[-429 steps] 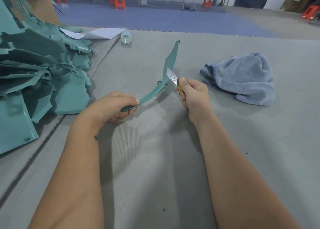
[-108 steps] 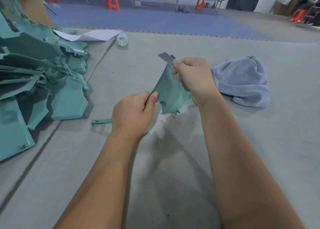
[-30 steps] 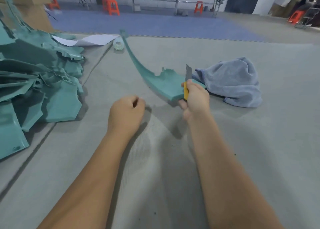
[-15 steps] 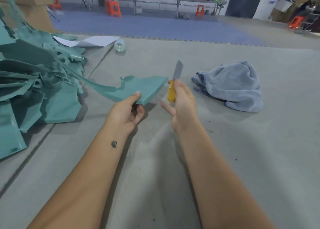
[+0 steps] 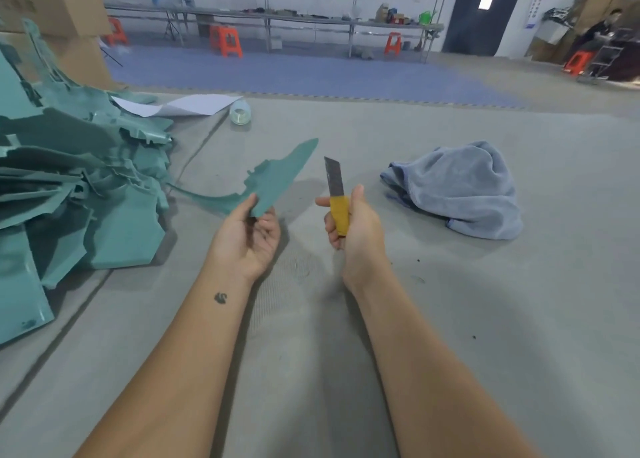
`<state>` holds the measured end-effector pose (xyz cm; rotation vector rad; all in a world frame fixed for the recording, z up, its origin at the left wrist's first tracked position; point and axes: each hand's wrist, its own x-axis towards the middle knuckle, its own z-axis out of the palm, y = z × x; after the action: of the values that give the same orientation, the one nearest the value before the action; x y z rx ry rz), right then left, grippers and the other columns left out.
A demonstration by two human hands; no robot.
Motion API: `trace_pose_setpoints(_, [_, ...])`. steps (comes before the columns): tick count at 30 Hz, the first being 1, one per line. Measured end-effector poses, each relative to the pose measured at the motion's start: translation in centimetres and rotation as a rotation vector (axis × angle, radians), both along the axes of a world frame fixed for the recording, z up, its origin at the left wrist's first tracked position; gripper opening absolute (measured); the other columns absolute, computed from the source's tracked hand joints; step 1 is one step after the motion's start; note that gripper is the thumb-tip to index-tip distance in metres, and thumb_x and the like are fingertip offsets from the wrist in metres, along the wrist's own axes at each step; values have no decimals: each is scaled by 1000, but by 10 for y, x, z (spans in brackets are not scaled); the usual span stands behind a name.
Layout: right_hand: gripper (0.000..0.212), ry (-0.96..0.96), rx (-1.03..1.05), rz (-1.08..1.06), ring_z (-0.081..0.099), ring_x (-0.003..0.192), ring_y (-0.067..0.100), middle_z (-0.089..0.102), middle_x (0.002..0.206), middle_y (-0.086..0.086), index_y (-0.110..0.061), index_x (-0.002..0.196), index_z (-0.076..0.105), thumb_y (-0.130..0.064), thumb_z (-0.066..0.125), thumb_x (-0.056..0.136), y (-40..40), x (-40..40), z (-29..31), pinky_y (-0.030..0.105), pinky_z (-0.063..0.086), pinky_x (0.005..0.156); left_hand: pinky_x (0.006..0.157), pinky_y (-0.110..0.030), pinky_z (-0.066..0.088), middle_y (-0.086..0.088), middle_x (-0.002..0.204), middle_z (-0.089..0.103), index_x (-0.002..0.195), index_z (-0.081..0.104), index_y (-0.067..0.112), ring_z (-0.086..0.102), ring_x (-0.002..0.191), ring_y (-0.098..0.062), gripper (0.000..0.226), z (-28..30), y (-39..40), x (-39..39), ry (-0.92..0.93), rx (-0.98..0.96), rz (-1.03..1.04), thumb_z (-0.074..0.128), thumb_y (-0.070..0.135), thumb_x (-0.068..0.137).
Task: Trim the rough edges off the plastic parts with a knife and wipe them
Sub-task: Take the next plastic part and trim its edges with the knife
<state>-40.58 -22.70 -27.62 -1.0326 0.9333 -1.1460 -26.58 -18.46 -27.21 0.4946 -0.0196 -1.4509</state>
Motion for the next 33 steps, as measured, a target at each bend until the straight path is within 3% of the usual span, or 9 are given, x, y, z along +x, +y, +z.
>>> trace_pose_setpoints(2, [58, 26, -39, 53, 34, 46, 6, 47, 54, -3, -17, 76, 72, -43, 29, 105, 0, 3, -2, 17, 29, 44, 37, -9, 38, 2, 49, 47, 80, 56, 9, 44, 35, -3, 27, -1, 0, 1, -17, 13, -14, 45, 24, 100])
trace_pose_setpoints(5, [36, 28, -140, 126, 34, 55, 8, 41, 59, -7, -18, 78, 67, -28, 43, 102, 3, 7, -7, 20, 30, 53, 35, -8, 32, 5, 49, 44, 76, 55, 11, 40, 35, -1, 29, 0, -1, -5, -57, 30, -61, 45, 27, 99])
trace_pose_setpoints(8, [18, -21, -171, 215, 37, 57, 8, 44, 64, -6, -23, 69, 62, -26, 56, 86, 8, 11, -9, 23, 29, 55, 32, -10, 23, 8, 48, 41, 67, 52, 13, 33, 32, 0, 38, 1, -1, -9, -80, 19, -112, 44, 31, 99])
trace_pose_setpoints(12, [12, 2, -245, 363, 36, 58, 7, 46, 62, -7, -23, 68, 58, -26, 57, 80, 10, 13, -11, 21, 27, 53, 30, -11, 20, 7, 48, 40, 55, 55, 8, 32, 28, -1, 51, 2, 0, -12, -53, -12, -141, 43, 32, 99])
trace_pose_setpoints(17, [15, 2, -341, 380, 39, 56, 1, 50, 56, -16, -22, 70, 58, -22, 55, 84, 13, 12, -11, 15, 31, 53, 32, -10, 20, 5, 56, 38, 59, 59, 1, 33, 28, -2, 46, 3, 3, -12, 43, -12, -136, 45, 25, 95])
trace_pose_setpoints(22, [15, 42, -436, 415, 53, 58, -8, 59, 59, -20, -14, 74, 55, -11, 52, 88, 19, 8, -8, 4, 38, 58, 32, -10, 21, 2, 48, 45, 66, 55, 4, 33, 28, -2, 42, 6, 7, -13, 16, -7, -135, 39, 24, 100])
trace_pose_setpoints(26, [9, 102, -442, 389, 58, 83, 9, 65, 79, -1, -13, 78, 61, -15, 56, 86, 20, 9, -7, 25, 45, 82, 32, -12, 17, 4, 40, 35, 51, 53, 8, 29, 27, -4, 56, 7, 10, -10, -78, 23, -220, 37, 30, 100])
trace_pose_setpoints(31, [7, 106, -470, 339, 61, 89, 8, 68, 86, -4, -15, 82, 64, -18, 58, 84, 20, 9, -7, 25, 47, 84, 32, -15, 13, 6, 36, 27, 60, 37, 18, 25, 26, -6, 36, 10, 13, -6, -127, 38, -313, 41, 32, 93])
trace_pose_setpoints(33, [10, 110, -486, 333, 61, 93, 14, 68, 91, 5, -10, 86, 65, -19, 59, 85, 21, 11, -7, 34, 50, 89, 30, -16, 14, 6, 37, 27, 58, 40, 17, 25, 26, -6, 32, 11, 14, -5, -126, 23, -316, 45, 29, 87])
